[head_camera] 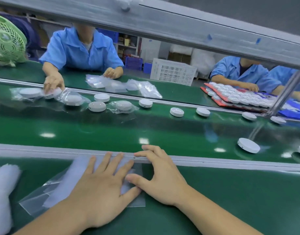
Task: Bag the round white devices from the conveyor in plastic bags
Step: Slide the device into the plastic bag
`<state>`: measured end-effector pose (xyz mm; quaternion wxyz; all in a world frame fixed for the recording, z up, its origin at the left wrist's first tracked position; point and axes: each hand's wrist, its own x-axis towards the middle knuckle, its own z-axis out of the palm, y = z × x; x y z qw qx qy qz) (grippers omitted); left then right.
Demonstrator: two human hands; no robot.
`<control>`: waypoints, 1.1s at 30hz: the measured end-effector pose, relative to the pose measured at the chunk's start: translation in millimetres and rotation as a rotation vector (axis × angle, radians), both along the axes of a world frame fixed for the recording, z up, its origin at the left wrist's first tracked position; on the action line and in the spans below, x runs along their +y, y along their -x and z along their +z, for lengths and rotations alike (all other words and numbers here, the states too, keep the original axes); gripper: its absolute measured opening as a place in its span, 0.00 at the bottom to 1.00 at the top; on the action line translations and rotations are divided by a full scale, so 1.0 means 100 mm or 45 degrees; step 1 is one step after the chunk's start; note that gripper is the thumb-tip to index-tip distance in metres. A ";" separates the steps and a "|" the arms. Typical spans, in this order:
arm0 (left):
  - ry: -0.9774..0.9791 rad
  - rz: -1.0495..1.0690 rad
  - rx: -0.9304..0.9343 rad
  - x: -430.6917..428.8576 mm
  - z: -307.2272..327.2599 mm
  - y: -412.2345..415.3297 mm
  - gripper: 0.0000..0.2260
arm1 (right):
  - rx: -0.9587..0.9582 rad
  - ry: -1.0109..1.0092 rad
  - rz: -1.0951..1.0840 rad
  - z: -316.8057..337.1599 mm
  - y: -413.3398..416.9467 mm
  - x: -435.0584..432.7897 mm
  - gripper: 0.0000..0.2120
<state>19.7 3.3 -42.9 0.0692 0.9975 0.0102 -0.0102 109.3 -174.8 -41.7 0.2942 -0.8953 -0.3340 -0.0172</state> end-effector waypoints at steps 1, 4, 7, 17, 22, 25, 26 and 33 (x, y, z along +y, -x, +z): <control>0.001 0.000 -0.005 0.00 0.00 0.00 0.41 | -0.013 -0.020 -0.007 -0.01 0.00 0.00 0.32; -0.020 -0.001 -0.024 0.01 0.00 0.01 0.40 | -0.015 -0.124 -0.038 -0.02 -0.01 -0.02 0.31; -0.039 -0.012 -0.007 0.00 0.02 0.02 0.39 | 0.034 -0.222 -0.056 -0.01 -0.02 -0.03 0.28; -0.048 -0.018 -0.005 0.02 0.01 0.02 0.39 | -0.034 -0.278 -0.234 -0.03 -0.09 -0.07 0.14; -0.010 -0.004 -0.030 0.01 0.01 0.02 0.39 | 0.134 -0.400 -0.295 -0.01 -0.14 -0.12 0.06; -0.016 -0.010 -0.029 0.01 0.01 0.03 0.39 | 0.128 -0.410 -0.271 -0.03 -0.15 -0.11 0.06; -0.014 -0.009 -0.033 0.01 0.02 0.03 0.39 | 0.100 -0.407 -0.292 -0.04 -0.15 -0.11 0.05; 0.117 -0.068 -0.221 0.02 0.10 0.09 0.29 | -0.330 0.160 -0.855 0.26 -0.79 -0.74 0.21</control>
